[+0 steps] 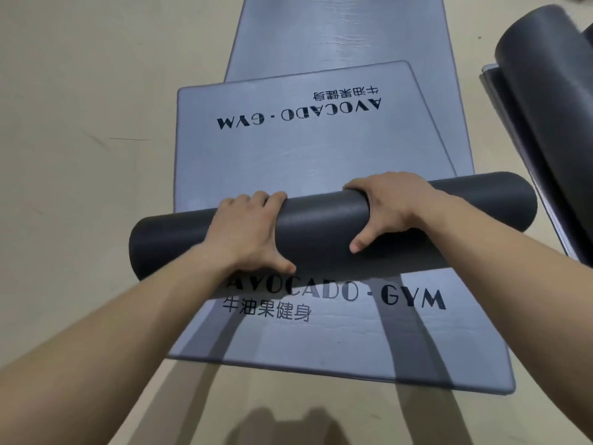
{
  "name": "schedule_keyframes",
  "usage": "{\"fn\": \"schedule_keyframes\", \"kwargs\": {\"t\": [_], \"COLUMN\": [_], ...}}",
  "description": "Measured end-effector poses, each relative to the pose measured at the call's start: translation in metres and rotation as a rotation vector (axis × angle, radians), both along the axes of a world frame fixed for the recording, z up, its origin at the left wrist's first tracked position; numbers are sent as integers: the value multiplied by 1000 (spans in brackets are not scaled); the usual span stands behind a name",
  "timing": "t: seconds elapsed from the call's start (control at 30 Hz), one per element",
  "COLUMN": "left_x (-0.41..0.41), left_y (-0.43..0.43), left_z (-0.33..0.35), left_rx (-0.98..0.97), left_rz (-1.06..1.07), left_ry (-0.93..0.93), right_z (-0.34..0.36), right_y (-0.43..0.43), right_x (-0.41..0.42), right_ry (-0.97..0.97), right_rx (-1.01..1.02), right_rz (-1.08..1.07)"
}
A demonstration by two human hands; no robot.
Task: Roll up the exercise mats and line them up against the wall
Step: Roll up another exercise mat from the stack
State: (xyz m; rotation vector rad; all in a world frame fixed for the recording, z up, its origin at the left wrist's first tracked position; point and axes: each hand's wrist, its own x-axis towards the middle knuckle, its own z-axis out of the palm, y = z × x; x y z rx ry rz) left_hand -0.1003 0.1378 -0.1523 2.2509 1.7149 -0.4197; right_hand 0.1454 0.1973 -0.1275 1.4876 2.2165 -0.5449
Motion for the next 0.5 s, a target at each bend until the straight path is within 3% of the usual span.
{"fn": "schedule_keyframes", "kwargs": {"t": [0.13,0.23,0.3,0.37,0.5], "left_x": [-11,-3,1,0,-11], "left_y": [54,34,5,10,36], "left_z": [12,-5,-23,-25,-2], "left_rx": [-281,-51,169,213,-78], "left_rz": [54,-19,-72,-96,-173], "left_ry": [-121,31,133,117,43], "right_z": [-28,-39,-24,-8,2], "right_y": [-42,-30,0,21,15], "right_x": [10,14,5,-7,-17], "right_ry": [-87,-118,-122,-141,-49], "right_rx": [420,443,372,220,-174], "right_rz": [150,212,220,179,72]}}
